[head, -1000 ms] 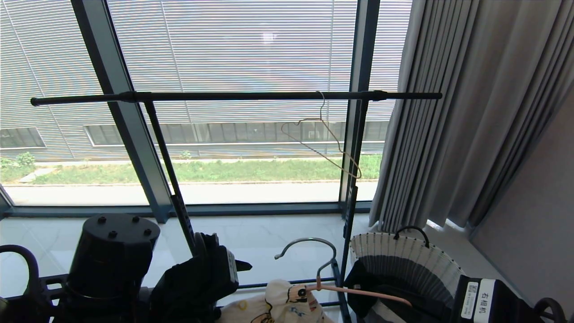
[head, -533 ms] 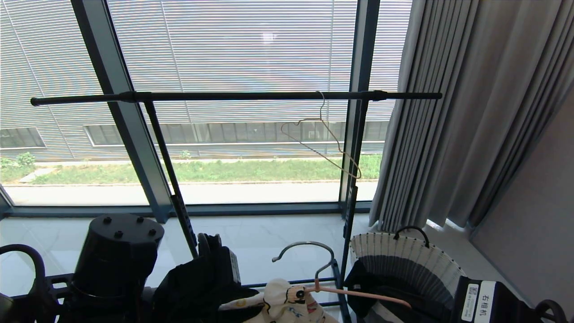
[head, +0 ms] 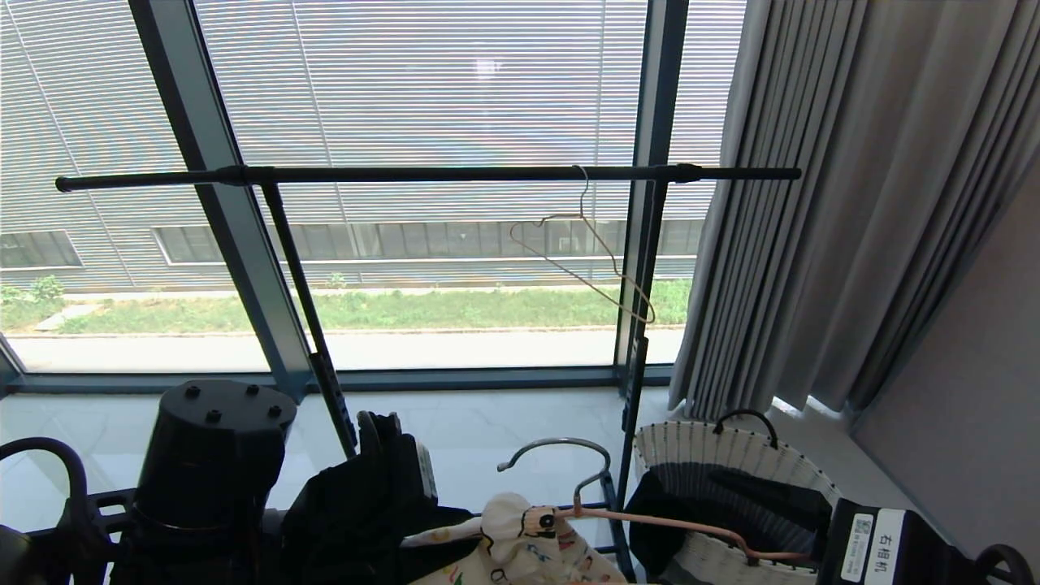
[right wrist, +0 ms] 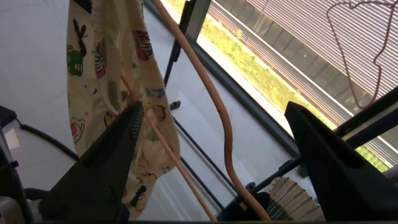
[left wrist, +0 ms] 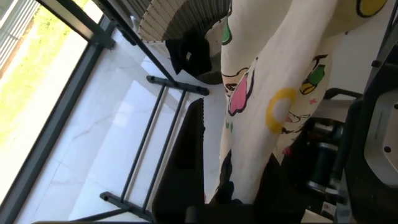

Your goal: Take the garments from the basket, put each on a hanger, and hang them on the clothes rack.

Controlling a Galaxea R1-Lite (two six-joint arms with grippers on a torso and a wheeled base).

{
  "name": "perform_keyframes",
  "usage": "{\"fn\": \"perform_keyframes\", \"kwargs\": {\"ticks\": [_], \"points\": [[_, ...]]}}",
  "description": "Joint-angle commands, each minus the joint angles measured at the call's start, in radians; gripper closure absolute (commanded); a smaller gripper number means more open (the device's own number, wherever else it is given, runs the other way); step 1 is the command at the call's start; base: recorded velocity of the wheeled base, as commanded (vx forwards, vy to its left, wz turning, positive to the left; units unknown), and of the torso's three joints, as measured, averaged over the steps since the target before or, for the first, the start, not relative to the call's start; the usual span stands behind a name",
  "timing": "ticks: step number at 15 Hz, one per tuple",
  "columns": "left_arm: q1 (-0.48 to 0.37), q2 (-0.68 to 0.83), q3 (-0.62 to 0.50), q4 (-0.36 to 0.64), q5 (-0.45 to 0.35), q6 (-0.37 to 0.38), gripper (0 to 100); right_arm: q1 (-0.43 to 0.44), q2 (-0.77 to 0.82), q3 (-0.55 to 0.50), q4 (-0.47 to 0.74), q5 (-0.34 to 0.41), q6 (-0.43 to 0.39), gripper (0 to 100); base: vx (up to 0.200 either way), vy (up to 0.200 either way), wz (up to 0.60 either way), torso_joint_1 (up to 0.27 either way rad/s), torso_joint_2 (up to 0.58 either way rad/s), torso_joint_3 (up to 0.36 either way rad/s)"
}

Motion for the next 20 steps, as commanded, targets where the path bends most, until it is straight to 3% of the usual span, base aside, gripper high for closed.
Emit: {"fn": "perform_keyframes", "kwargs": {"ticks": [1, 3, 5, 9, 13, 16, 20], "points": [[0.015, 0.003, 0.001, -0.001, 0.002, 0.000, 100, -0.007, -0.004, 0.000, 0.002, -0.017, -0.002, 0, 0.000, 0.000, 0.00, 0.000, 0.00, 0.000], [0.036, 0.006, 0.013, -0.001, 0.002, 0.000, 100, -0.035, -0.016, 0.004, 0.002, -0.022, -0.003, 0, 0.000, 0.000, 0.00, 0.000, 0.00, 0.000], [0.112, 0.020, 0.037, -0.001, 0.000, 0.003, 100, -0.079, -0.037, 0.017, 0.002, -0.017, -0.005, 0, 0.000, 0.000, 0.00, 0.000, 0.00, 0.000], [0.240, 0.049, -0.013, -0.039, -0.004, 0.014, 100, -0.083, -0.047, 0.055, 0.008, 0.015, 0.014, 0, 0.000, 0.000, 0.00, 0.000, 0.00, 0.000], [0.251, 0.019, -0.071, -0.042, -0.010, -0.001, 100, -0.087, 0.061, 0.020, 0.014, 0.021, 0.221, 0, 0.000, 0.000, 0.00, 0.000, 0.00, 0.000], [0.251, -0.001, -0.099, -0.042, -0.052, 0.000, 100, -0.130, 0.176, -0.098, 0.014, 0.015, 0.400, 0, 0.000, 0.000, 0.00, 0.000, 0.00, 0.000], [0.250, -0.018, -0.104, -0.042, -0.052, -0.001, 100, -0.164, 0.295, -0.221, 0.012, 0.010, 0.503, 0, 0.000, 0.000, 0.00, 0.000, 0.00, 0.000]]}}
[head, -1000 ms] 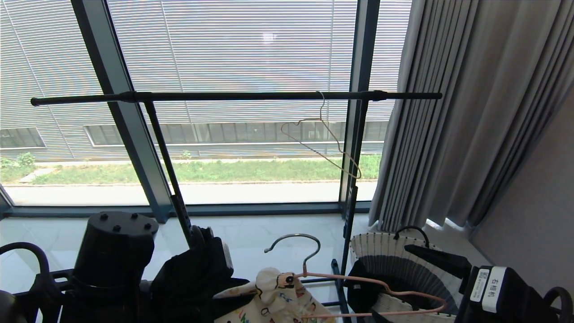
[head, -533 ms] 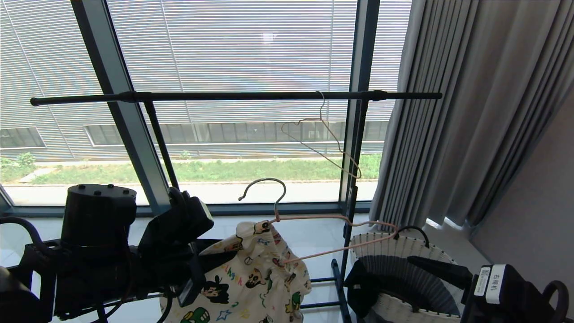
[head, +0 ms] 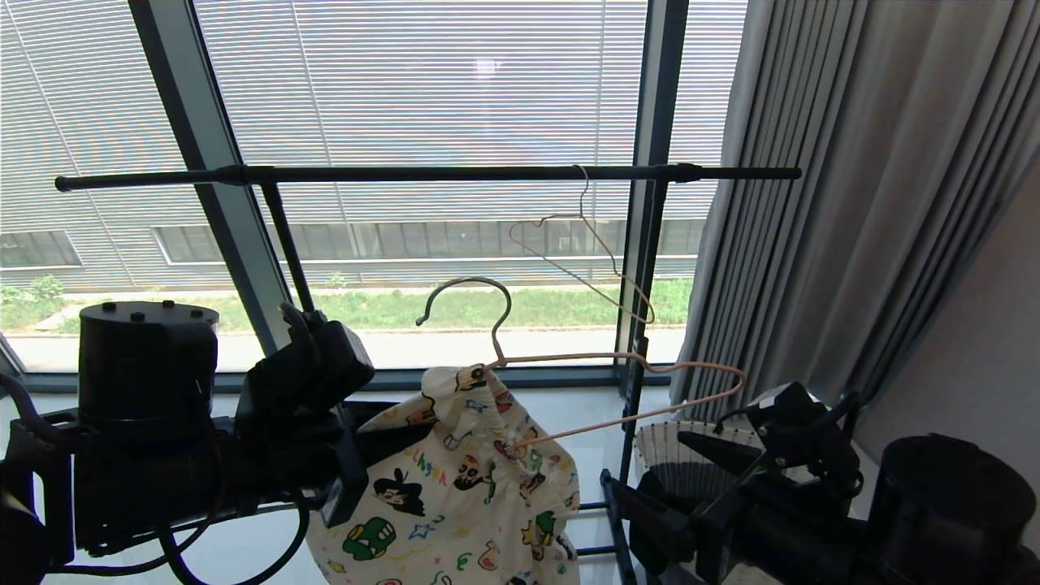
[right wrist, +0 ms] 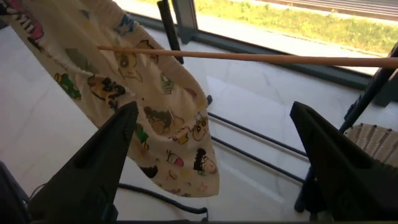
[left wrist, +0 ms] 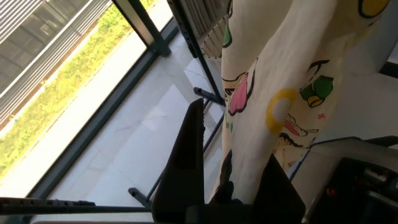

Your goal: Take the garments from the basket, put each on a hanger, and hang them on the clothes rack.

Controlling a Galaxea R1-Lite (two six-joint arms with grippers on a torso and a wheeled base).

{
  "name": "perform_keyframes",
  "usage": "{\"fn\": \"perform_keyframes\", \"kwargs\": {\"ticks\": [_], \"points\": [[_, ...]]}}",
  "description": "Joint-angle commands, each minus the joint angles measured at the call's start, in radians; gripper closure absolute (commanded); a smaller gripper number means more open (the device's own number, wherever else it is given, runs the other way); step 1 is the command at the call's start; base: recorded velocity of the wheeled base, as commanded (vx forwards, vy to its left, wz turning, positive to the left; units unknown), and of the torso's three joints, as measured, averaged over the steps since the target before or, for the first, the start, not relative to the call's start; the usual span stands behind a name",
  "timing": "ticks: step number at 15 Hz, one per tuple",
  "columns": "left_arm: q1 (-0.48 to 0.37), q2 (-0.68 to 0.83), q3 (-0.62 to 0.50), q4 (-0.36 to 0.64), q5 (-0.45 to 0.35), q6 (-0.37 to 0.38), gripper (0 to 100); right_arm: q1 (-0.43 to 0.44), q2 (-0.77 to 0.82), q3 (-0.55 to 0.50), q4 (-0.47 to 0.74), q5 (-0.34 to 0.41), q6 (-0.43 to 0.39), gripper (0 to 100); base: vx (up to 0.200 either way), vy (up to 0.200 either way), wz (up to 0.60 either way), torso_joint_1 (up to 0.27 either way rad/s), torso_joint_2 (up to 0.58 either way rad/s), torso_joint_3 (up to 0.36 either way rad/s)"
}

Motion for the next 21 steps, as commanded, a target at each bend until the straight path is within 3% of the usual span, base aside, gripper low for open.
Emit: {"fn": "perform_keyframes", "kwargs": {"ticks": [1, 5, 12, 21], "points": [[-0.006, -0.016, -0.004, 0.000, -0.001, -0.001, 100, -0.010, 0.104, -0.056, -0.001, -0.009, 0.016, 0, 0.000, 0.000, 0.00, 0.000, 0.00, 0.000], [-0.016, -0.020, -0.005, 0.000, -0.017, -0.005, 100, 0.006, 0.179, -0.099, -0.001, -0.019, 0.014, 0, 0.000, 0.000, 0.00, 0.000, 0.00, 0.000], [-0.037, -0.036, -0.005, 0.000, -0.017, -0.053, 100, 0.035, 0.305, -0.131, -0.004, -0.144, 0.008, 0, 0.000, 0.000, 0.00, 0.000, 0.00, 0.000], [-0.054, -0.029, -0.004, 0.000, -0.015, -0.053, 100, 0.061, 0.320, -0.157, -0.006, -0.153, 0.002, 0, 0.000, 0.000, 0.00, 0.000, 0.00, 0.000]]}}
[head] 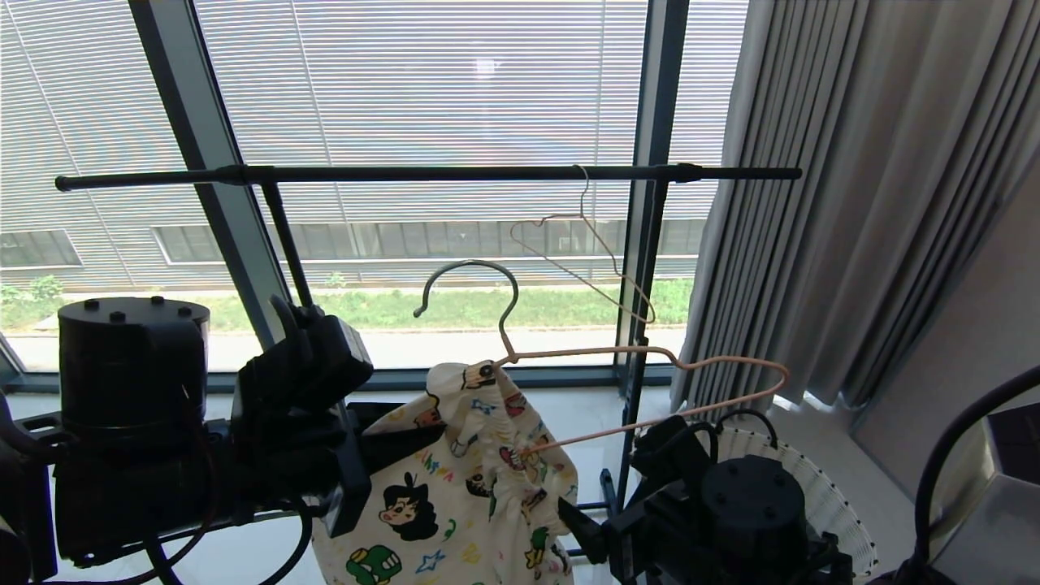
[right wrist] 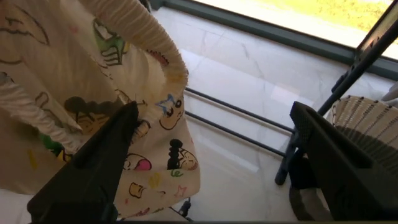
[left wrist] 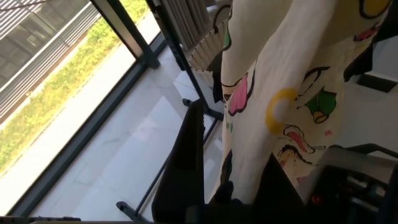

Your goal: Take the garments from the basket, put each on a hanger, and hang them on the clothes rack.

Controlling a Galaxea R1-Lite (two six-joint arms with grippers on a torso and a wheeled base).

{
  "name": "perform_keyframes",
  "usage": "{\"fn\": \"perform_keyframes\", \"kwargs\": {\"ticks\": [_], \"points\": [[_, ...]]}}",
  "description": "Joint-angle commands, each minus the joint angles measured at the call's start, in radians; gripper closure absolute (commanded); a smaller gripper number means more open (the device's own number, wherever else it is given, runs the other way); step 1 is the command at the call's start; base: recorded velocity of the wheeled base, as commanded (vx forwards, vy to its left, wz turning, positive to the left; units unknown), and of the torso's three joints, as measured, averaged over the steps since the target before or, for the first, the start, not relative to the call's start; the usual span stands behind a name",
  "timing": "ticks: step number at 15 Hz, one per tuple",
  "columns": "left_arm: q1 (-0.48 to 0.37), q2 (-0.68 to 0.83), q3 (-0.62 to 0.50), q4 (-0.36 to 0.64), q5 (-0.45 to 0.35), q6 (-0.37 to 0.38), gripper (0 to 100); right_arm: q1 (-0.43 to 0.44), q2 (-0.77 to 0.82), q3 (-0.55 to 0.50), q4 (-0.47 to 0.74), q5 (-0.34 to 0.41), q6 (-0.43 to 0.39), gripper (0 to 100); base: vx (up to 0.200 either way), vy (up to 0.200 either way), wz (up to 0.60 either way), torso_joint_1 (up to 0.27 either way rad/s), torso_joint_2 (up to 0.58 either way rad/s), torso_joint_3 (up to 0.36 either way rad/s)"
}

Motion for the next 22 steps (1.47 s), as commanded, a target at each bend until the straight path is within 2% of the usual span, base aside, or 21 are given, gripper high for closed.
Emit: {"fn": "perform_keyframes", "kwargs": {"ticks": [1, 2, 5, 11, 19, 22], "points": [[-0.001, 0.000, -0.002, 0.000, 0.001, 0.000, 100, 0.003, 0.010, 0.001, 0.000, -0.006, -0.007, 0, 0.000, 0.000, 0.00, 0.000, 0.00, 0.000], [-0.001, -0.001, -0.002, 0.000, 0.001, 0.000, 100, 0.003, 0.016, 0.001, 0.000, -0.019, -0.010, 100, 0.000, 0.000, 0.00, 0.000, 0.00, 0.000], [0.006, 0.005, -0.002, 0.000, 0.007, 0.002, 100, 0.000, 0.019, 0.002, 0.000, -0.041, -0.022, 100, 0.000, 0.000, 0.00, 0.000, 0.00, 0.000], [0.037, 0.039, -0.002, -0.023, 0.117, 0.008, 100, -0.034, 0.005, 0.002, 0.000, -0.096, -0.035, 100, 0.000, 0.000, 0.00, 0.000, 0.00, 0.000], [0.039, 0.049, 0.001, -0.023, 0.122, 0.009, 100, -0.289, -0.084, 0.010, 0.000, -0.093, -0.156, 100, 0.000, 0.000, 0.00, 0.000, 0.00, 0.000], [0.039, 0.063, 0.004, -0.022, 0.145, 0.011, 100, -0.336, -0.110, 0.012, 0.000, -0.090, -0.170, 100, 0.000, 0.000, 0.00, 0.000, 0.00, 0.000]]}}
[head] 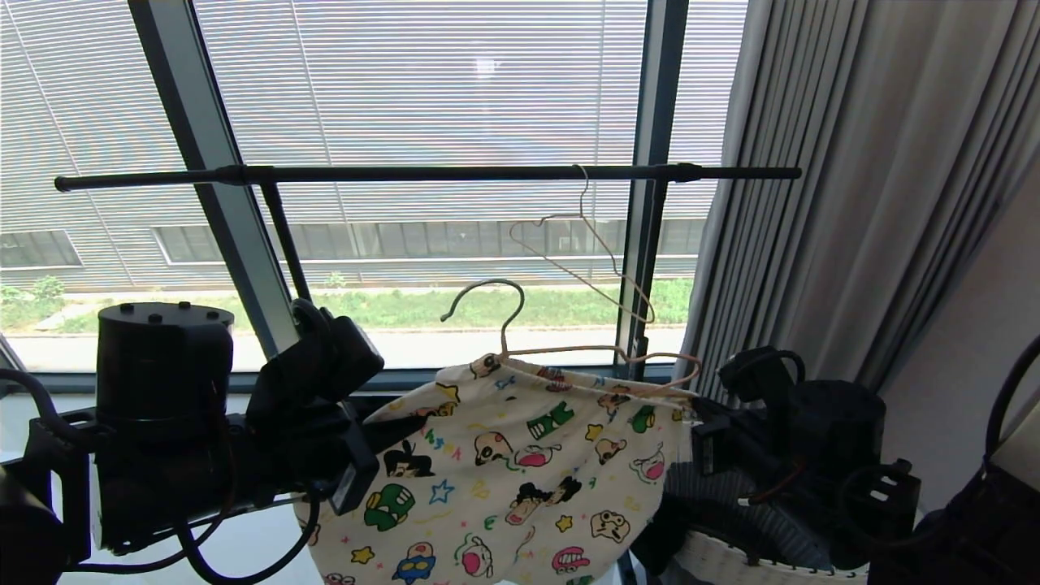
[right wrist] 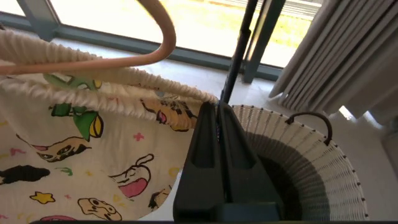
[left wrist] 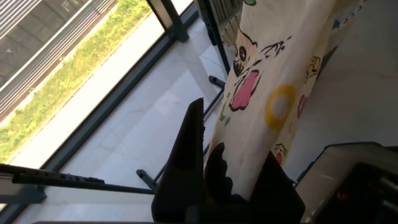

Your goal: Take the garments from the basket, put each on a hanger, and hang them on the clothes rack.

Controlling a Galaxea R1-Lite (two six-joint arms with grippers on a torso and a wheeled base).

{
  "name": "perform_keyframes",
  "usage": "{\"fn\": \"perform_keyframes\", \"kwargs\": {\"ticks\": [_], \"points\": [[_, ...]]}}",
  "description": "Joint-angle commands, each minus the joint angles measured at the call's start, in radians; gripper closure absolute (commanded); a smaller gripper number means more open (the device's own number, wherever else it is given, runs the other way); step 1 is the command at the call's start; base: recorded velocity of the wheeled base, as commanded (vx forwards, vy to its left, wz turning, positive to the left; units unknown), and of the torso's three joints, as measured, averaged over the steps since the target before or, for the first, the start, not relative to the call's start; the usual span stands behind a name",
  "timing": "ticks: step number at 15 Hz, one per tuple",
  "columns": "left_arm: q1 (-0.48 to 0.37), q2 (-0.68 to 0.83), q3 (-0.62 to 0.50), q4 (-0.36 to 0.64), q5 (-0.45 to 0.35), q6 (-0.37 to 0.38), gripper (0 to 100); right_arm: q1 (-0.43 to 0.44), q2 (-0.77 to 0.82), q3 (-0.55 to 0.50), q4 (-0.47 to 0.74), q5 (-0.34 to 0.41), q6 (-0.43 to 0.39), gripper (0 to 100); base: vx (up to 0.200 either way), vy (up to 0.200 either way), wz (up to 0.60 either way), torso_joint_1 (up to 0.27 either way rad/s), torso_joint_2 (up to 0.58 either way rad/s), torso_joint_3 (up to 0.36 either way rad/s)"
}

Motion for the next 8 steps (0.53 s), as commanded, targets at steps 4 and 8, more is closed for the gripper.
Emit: {"fn": "perform_keyframes", "kwargs": {"ticks": [4, 8], "points": [[0.000, 0.022, 0.030, 0.003, 0.000, 0.001, 100, -0.045, -0.048, -0.001, 0.000, 0.003, -0.024, 100, 0.000, 0.000, 0.00, 0.000, 0.00, 0.000], [-0.002, 0.080, 0.044, 0.003, 0.000, 0.003, 100, -0.048, -0.117, 0.007, 0.000, 0.033, -0.058, 100, 0.000, 0.000, 0.00, 0.000, 0.00, 0.000]]}}
